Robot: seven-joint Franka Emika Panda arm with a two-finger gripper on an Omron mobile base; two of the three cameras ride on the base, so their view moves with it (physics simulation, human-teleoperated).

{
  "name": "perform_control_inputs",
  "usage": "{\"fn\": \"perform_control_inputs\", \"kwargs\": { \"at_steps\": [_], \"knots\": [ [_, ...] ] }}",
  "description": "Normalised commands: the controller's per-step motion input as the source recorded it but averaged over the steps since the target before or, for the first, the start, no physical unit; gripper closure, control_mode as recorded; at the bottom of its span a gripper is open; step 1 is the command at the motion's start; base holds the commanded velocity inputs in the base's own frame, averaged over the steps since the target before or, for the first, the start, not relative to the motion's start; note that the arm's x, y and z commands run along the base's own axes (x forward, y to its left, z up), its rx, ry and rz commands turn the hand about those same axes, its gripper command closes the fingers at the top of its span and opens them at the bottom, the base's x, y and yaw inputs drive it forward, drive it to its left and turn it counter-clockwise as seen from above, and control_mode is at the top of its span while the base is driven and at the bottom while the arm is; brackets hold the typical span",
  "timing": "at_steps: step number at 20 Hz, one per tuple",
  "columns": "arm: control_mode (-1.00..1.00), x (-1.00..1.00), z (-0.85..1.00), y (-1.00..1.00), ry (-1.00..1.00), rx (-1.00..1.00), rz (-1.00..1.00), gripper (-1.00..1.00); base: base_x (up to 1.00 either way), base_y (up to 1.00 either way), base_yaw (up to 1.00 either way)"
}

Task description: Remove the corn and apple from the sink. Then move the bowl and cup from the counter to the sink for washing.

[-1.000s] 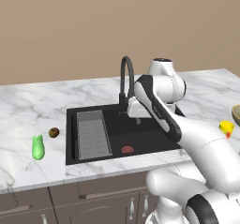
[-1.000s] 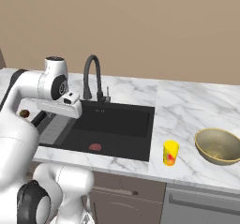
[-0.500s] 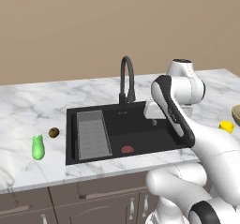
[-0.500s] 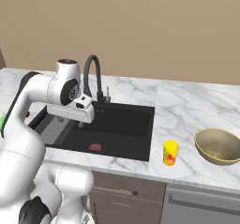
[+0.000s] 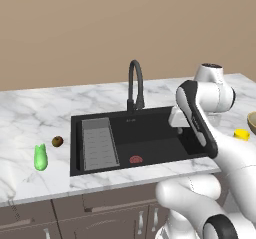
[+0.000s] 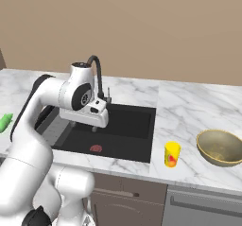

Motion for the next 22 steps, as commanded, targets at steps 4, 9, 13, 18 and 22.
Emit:
{"fn": "perform_control_inputs", "kwargs": {
  "at_steps": [4, 9, 13, 18, 22],
  "knots": [
    [-1.0, 0.0, 0.02, -0.43, 0.0, -0.01, 0.0, -1.0, 0.0, 0.0, 0.0],
    [-1.0, 0.0, 0.01, -0.44, 0.0, 0.0, 0.0, -1.0, 0.0, 0.0, 0.0],
    [-1.0, 0.0, 0.0, -0.47, 0.0, 0.0, 0.0, -1.0, 0.0, 0.0, 0.0],
    [-1.0, 0.0, 0.0, -0.48, 0.0, 0.0, 0.0, -1.0, 0.0, 0.0, 0.0],
    [-1.0, 0.0, 0.0, -0.48, 0.0, 0.0, 0.0, -1.0, 0.0, 0.0, 0.0]
  ]
}}
